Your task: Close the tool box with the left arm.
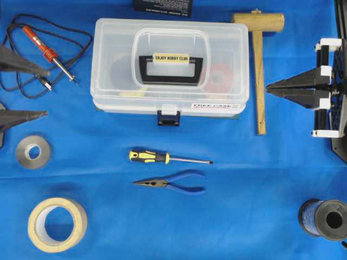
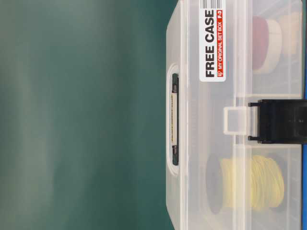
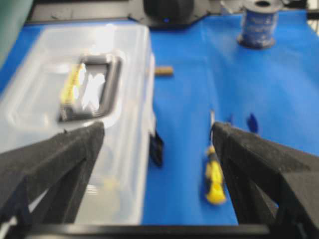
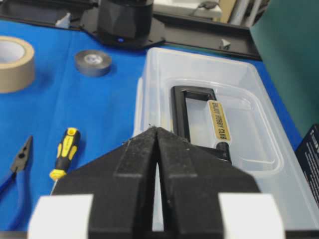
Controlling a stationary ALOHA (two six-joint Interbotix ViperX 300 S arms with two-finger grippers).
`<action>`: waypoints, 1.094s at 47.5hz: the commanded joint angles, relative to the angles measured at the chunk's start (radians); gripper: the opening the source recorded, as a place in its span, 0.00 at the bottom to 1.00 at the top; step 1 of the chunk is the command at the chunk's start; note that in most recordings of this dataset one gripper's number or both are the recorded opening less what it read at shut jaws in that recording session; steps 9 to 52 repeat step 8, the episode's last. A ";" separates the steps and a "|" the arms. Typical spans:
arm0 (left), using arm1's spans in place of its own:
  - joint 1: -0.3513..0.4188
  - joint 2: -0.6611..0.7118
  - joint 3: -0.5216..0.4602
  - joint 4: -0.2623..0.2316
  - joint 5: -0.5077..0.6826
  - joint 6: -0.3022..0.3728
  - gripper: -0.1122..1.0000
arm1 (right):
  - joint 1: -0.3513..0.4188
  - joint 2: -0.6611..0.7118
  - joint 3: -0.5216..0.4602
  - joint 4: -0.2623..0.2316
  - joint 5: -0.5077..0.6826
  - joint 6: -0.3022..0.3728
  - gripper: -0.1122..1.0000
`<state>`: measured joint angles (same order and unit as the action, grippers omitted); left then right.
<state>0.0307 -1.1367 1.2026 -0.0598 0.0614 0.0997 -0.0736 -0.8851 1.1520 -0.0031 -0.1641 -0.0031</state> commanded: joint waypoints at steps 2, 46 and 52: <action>-0.005 -0.054 0.089 -0.002 -0.081 -0.018 0.91 | -0.002 0.006 -0.012 0.002 -0.009 0.002 0.10; -0.005 -0.091 0.166 0.005 -0.132 -0.018 0.91 | -0.002 0.006 -0.011 0.002 -0.005 0.002 0.10; -0.005 -0.091 0.166 0.005 -0.132 -0.018 0.91 | -0.002 0.006 -0.011 0.002 -0.005 0.002 0.10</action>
